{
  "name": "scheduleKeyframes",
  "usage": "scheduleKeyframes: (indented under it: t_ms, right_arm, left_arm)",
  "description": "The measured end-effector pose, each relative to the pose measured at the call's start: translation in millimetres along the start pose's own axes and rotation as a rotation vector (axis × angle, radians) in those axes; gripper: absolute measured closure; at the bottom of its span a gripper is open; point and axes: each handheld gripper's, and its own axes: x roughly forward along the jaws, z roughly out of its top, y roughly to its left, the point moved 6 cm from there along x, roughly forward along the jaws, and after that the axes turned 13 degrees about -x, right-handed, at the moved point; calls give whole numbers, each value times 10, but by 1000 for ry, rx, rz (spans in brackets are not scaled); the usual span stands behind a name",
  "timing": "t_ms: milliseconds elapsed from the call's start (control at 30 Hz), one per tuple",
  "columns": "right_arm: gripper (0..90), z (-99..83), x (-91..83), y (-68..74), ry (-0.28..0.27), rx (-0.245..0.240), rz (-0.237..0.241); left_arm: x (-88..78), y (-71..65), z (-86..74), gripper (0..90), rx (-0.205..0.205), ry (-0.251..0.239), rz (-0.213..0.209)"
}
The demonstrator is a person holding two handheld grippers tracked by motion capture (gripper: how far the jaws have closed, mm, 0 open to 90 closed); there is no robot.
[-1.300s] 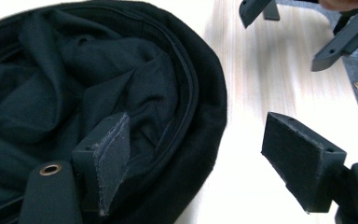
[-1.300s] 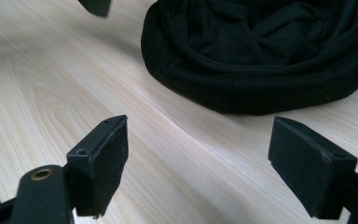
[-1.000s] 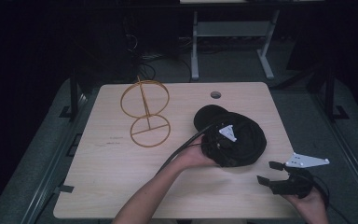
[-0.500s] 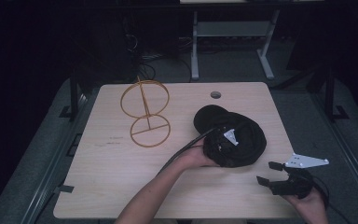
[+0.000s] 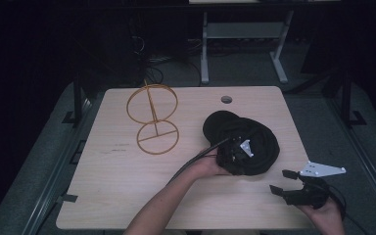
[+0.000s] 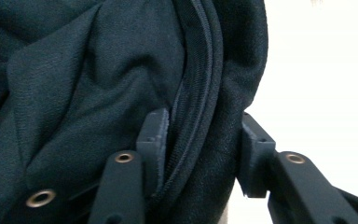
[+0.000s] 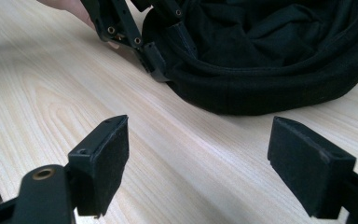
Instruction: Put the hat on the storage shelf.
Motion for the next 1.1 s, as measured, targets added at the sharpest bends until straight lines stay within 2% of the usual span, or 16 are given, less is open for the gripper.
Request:
scheduleKeyframes:
  t_ms: [167, 333, 500, 567, 600, 700, 933, 1067, 1100]
  right_arm:
    - [203, 0, -6, -5, -5, 1, -2]
    - [203, -6, -3, 0, -2, 8, -1]
    - [205, -4, 1, 2, -3, 8, -1]
    - [205, -5, 0, 3, -2, 8, -2]
    - [206, -6, 1, 2, -1, 7, -4]
    - [205, -1, 0, -6, -6, 7, -8]
    - [205, 0, -21, -19, -12, 12, -21]
    - [205, 19, -22, -11, -19, 13, -23]
    - [205, 19, -22, -11, -19, 13, -23]
  left_arm:
    - [-19, 7, 8, 682, -1, -3, 4]
    - [-51, -47, 39, 719, 22, -7, 29]
    - [-104, -82, 72, 735, 22, -24, 21]
    - [-141, -89, 89, 733, 12, -41, 16]
    - [-193, -106, 116, 733, -2, -69, 3]
    - [-287, -136, 163, 734, -12, -109, -19]
    - [-464, -193, 215, 741, -18, -165, -49]
    - [-620, -218, 241, 744, -44, -217, -83]
    - [-620, -218, 241, 744, -44, -217, -83]
